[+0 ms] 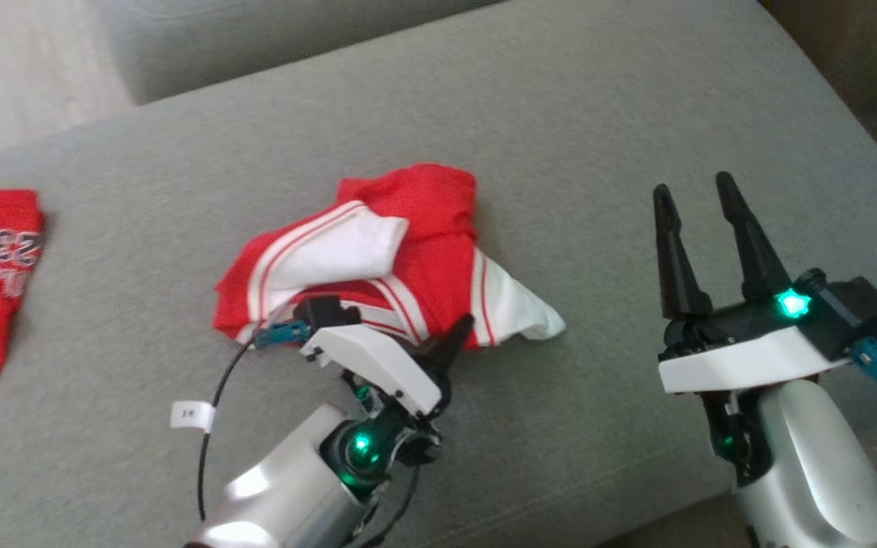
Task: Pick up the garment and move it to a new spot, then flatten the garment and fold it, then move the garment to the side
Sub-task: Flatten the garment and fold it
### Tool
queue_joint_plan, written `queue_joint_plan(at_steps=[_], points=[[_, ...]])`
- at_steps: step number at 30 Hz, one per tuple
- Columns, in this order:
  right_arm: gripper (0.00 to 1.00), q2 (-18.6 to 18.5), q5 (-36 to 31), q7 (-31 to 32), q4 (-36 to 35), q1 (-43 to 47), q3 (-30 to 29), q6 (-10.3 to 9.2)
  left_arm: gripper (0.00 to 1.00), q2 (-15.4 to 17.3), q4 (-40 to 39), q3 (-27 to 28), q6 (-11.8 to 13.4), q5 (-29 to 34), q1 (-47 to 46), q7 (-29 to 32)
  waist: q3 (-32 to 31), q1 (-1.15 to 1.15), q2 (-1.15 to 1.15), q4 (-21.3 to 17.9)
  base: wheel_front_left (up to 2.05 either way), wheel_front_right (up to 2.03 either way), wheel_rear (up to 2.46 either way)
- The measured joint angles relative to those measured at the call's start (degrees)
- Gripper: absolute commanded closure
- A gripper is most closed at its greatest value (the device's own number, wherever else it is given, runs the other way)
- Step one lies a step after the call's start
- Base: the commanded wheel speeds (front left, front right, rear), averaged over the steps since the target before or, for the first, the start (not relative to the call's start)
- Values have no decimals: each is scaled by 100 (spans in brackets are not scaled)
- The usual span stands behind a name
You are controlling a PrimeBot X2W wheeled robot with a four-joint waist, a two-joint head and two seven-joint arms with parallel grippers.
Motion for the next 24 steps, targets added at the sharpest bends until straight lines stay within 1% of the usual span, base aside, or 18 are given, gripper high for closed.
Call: queue_joint_plan(at_steps=[4, 6, 7, 8, 10, 14, 17, 19, 21, 22, 23, 24], points=[[0, -7, -1, 0, 4, 58, -144, 0, 100, 38, -403, -123, -22, 85, -3, -68, -138, 0, 0, 338, 0, 0, 0], [0, -4, -1, 0, 1, 147, -191, 0, 100, 197, -757, -175, -12, 144, -3, -14, -206, 0, 0, 545, 0, 0, 0], [0, -2, -2, -1, 0, 195, -223, 0, 100, 341, -985, -199, -4, 145, -3, 57, -241, 0, 0, 656, 0, 0, 0], [0, -3, -2, -1, 0, 239, -252, 0, 100, 516, -1224, -213, 45, 145, -1, 152, -273, 0, 0, 766, 0, 0, 0], [0, -2, -4, -1, 0, 293, -299, 0, 100, 975, -1739, -229, 203, 147, 3, 358, -336, 0, 0, 990, 0, 0, 0], [0, 10, -9, -1, -4, 339, -316, 0, 100, 2084, -2802, -218, 594, 225, 50, 784, -443, 0, 0, 1391, 0, 0, 0], [0, 21, -9, -1, -19, 338, -336, 0, 100, 2886, -3442, -193, 811, 224, 142, 1109, -490, 0, 0, 1618, 0, 0, 0], [0, 30, -9, -1, -23, 338, -335, 0, 100, 3383, -3669, -175, 895, 234, 254, 1285, -494, 0, 0, 1710, 0, 0, 0], [0, 44, -9, -1, -27, 336, -331, 0, 100, 3791, -3741, -116, 944, 246, 397, 1325, -467, 0, 0, 1732, 0, 0, 0], [0, 47, -9, -1, -31, 337, -331, 0, 100, 3940, -3729, -78, 1000, 268, 458, 1318, -449, 0, 0, 1729, 0, 0, 0], [0, 46, -9, -1, -30, 337, -336, 0, 100, 4118, -3631, -80, 1114, 427, 529, 1265, -422, 0, 0, 1711, 0, 0, 0], [0, 47, -9, -1, -29, 337, -330, 0, 100, 4166, -3527, -121, 1171, 541, 545, 1239, -413, 0, 0, 1696, 0, 0, 0]])
